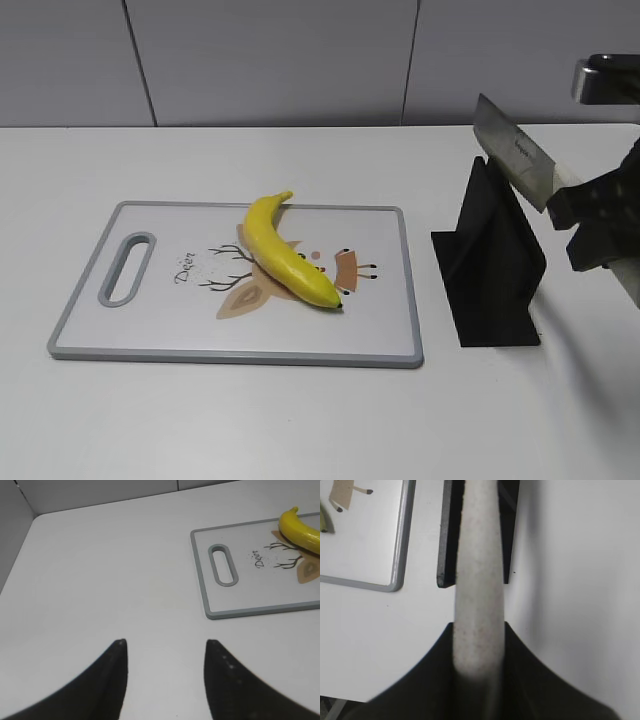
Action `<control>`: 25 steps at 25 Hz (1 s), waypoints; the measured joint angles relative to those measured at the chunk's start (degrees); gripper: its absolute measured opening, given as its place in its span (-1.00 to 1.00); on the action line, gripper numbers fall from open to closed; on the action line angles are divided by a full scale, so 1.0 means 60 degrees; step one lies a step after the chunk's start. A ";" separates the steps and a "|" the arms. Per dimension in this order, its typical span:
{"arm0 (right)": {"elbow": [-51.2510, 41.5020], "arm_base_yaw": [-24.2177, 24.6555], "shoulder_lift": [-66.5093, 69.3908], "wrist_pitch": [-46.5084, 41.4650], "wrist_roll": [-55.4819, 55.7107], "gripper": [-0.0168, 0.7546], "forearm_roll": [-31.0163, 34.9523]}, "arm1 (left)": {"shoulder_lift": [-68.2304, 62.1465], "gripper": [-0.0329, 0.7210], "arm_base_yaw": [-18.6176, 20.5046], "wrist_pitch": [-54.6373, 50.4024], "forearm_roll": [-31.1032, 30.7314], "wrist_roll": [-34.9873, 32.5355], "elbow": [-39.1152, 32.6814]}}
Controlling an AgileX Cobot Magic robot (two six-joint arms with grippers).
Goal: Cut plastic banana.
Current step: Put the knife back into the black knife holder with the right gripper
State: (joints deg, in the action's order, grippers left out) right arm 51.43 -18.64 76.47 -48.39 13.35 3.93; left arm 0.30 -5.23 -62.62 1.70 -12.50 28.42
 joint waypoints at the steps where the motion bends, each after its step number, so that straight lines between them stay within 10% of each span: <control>1: 0.0021 -0.0125 0.0000 -0.0090 0.0047 -0.50 -0.0122 | 0.0000 0.37 0.0000 0.0000 0.0000 0.0000 0.0000; 8: 0.0563 -0.1280 0.0052 -0.0757 0.1764 -0.50 -0.1851 | 0.0000 0.37 0.0000 0.0000 0.0000 0.0000 0.0000; 25: 0.0665 -0.1294 0.0679 -0.0822 0.2142 -0.50 -0.1373 | 0.0000 0.37 0.0000 0.0000 0.0000 0.0000 0.0000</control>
State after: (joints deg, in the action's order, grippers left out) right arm 55.43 -26.40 80.55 -53.32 26.20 -4.31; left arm 0.30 -5.23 -62.62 1.70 -12.50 28.42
